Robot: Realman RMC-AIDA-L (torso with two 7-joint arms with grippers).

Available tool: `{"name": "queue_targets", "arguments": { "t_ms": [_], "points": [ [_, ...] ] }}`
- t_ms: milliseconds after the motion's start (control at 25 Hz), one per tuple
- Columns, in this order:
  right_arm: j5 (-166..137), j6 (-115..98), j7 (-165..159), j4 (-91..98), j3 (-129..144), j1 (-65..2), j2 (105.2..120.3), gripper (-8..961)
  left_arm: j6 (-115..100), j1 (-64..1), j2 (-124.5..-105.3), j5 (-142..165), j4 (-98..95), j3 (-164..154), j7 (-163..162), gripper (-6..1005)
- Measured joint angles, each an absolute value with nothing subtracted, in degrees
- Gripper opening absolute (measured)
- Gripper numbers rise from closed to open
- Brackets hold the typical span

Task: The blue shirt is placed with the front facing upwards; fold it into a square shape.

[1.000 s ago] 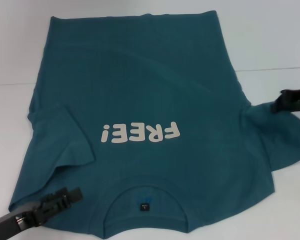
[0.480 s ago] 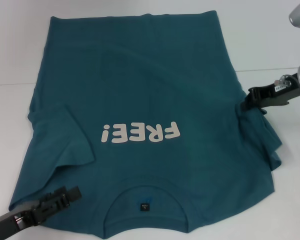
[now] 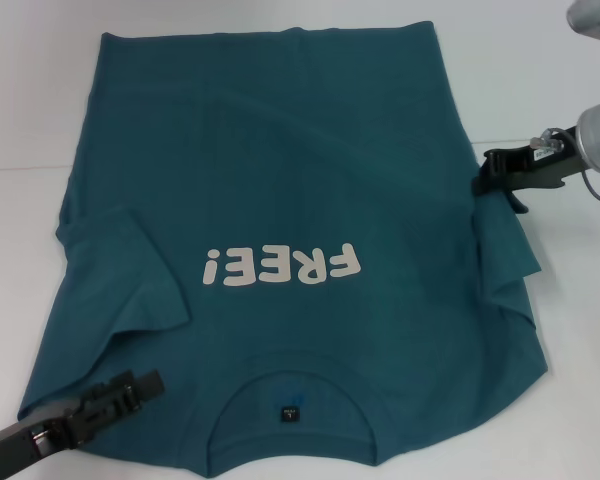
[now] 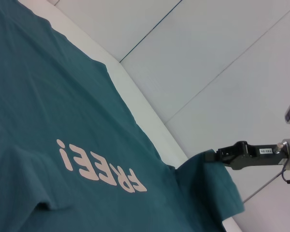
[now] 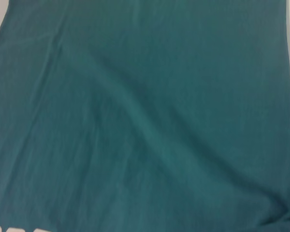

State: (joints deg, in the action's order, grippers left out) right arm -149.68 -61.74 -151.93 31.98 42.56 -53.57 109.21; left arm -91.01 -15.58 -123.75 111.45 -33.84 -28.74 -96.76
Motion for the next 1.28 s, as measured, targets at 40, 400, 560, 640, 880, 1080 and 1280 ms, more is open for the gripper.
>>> {"name": "queue_targets", "arguments": {
  "t_ms": [40, 400, 560, 640, 880, 1080, 1280],
  "points": [
    [-149.68, -61.1, -152.14, 31.85, 42.89, -53.76, 109.44, 14, -90.99, -15.61, -123.75, 111.45, -33.84, -28.74, -96.76, 765],
    [-149.67, -57.6, -153.28, 30.05, 48.18, -55.53, 111.21, 13, -90.32, -15.64, -123.75, 111.45, -33.25, -28.74, -96.76, 765],
    [-149.54, -57.46, -153.33, 30.01, 48.39, -55.46, 111.31, 13, -90.26, -15.57, -123.75, 111.44, -33.16, -28.74, -96.7, 765],
    [-149.32, -57.28, -153.54, 29.99, 48.23, -55.26, 111.24, 13, -90.18, -15.56, -123.75, 111.45, -33.14, -28.74, -96.68, 765],
    [-149.22, -55.5, -153.87, 28.72, 48.38, -55.19, 111.38, 43, -89.56, -15.55, -123.75, 111.45, -32.94, -28.74, -96.68, 765],
    [-149.02, -52.96, -153.89, 27.68, 48.31, -55.59, 111.88, 235, -89.54, -15.37, -123.75, 111.45, -32.78, -28.57, -96.66, 766],
    [-147.94, -49.42, -153.9, 27.35, 48.28, -55.47, 112.88, 544, -89.54, -15.3, -123.75, 111.45, -32.54, -27.66, -96.6, 766]
  ]
}}
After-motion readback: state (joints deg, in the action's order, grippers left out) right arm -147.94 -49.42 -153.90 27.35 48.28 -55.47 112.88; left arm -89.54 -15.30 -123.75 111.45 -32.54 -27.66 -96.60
